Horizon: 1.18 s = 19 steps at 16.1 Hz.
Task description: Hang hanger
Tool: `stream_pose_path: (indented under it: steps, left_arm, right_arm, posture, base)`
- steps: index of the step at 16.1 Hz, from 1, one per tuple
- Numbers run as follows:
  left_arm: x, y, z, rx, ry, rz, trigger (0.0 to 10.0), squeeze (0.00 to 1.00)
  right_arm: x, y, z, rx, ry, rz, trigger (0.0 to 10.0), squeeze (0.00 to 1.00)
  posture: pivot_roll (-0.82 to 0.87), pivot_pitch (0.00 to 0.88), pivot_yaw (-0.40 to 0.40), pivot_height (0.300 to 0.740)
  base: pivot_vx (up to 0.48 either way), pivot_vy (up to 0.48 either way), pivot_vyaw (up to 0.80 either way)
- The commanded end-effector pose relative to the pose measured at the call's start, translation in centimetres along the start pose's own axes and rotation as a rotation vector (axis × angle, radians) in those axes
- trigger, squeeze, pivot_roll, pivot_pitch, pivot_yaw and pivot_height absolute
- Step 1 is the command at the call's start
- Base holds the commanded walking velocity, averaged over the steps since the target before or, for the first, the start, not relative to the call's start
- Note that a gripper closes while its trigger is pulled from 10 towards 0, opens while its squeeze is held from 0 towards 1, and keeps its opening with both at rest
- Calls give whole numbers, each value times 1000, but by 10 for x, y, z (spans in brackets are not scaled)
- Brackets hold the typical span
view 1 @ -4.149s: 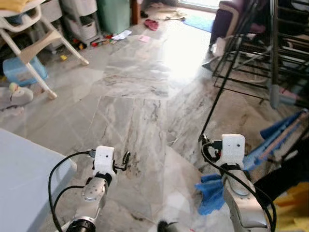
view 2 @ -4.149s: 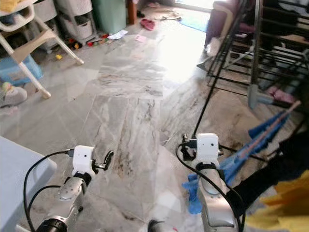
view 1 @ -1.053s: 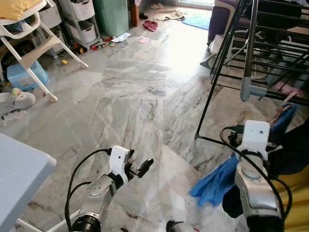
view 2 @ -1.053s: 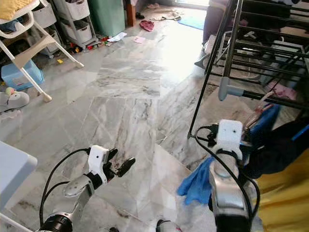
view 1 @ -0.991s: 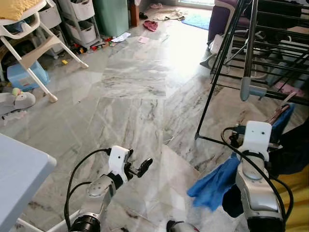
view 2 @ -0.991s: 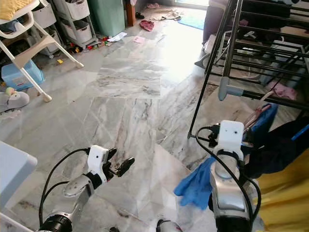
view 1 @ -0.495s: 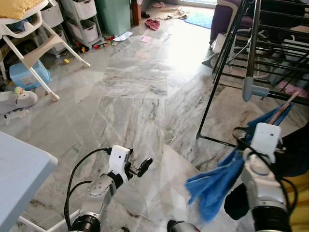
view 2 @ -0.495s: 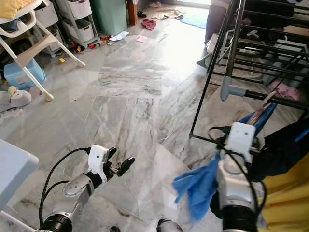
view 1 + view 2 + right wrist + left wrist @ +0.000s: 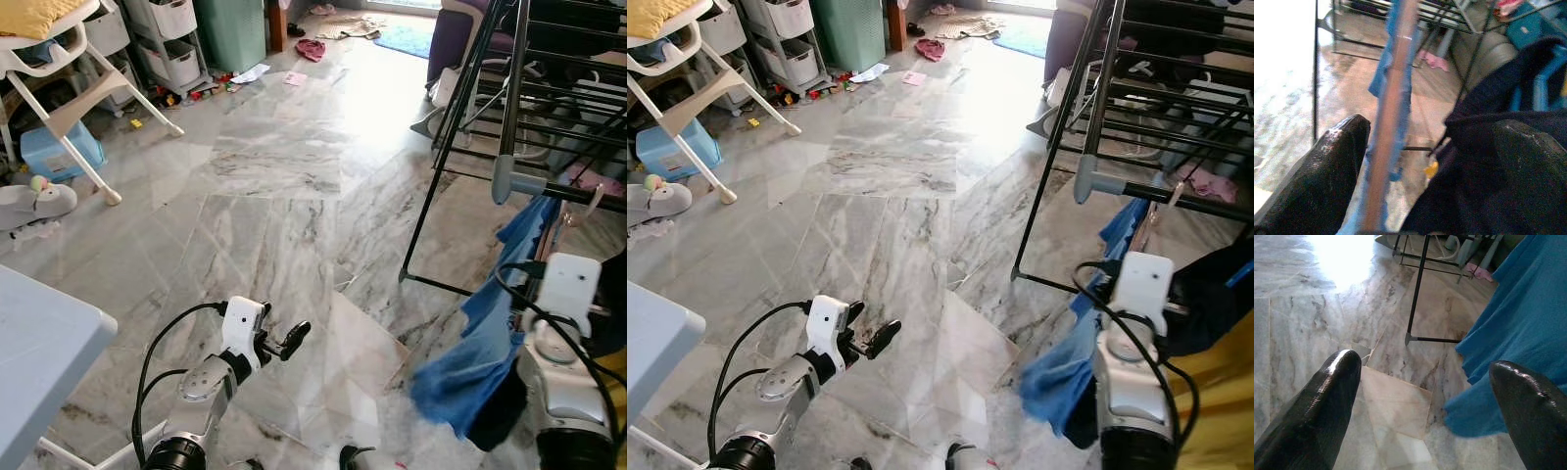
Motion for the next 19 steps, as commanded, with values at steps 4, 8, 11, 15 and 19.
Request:
stream_pose_path:
  steps: [4,8,11,15,19]
  left_arm:
    - [-3,1,-1,2,24,0,10000,0]
    - [-6,-3,-1,-10,33,3,10000,0]
    - [-9,-6,0,-31,44,3,10000,0]
    - [-10,-6,0,-35,49,1,10000,0]
    - [-12,-6,0,-36,61,-1,10000,0]
  right_arm:
    - [8,23,4,116,-8,-18,10000,0]
    - [-5,12,-7,47,76,-28,4275,0]
    - [-6,11,-8,36,83,-25,0,0]
    - [-8,13,-9,27,94,-26,0,0]
    - [-6,8,-12,16,87,-6,118,0]
  posture:
    - [-218,149,43,740]
    - [-217,149,41,740]
    - [-217,149,41,740]
    - [-213,150,45,740]
    - [-213,152,42,740]
  base:
    - [0,0,0]
    - [0,0,0]
    - [0,0,0]
    - [0,0,0]
    - [0,0,0]
Point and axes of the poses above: a point about 5 cm out from each wrist's last joint towards the gripper, its own z axis pointing back from the gripper into the wrist, its own x axis along the axis of the wrist's last joint, y = z × x, the point moved 4 cm from there along -z, pointing out of the wrist towards the gripper, and after that the axes turned 1 degree about z, right-handed, at the moved point
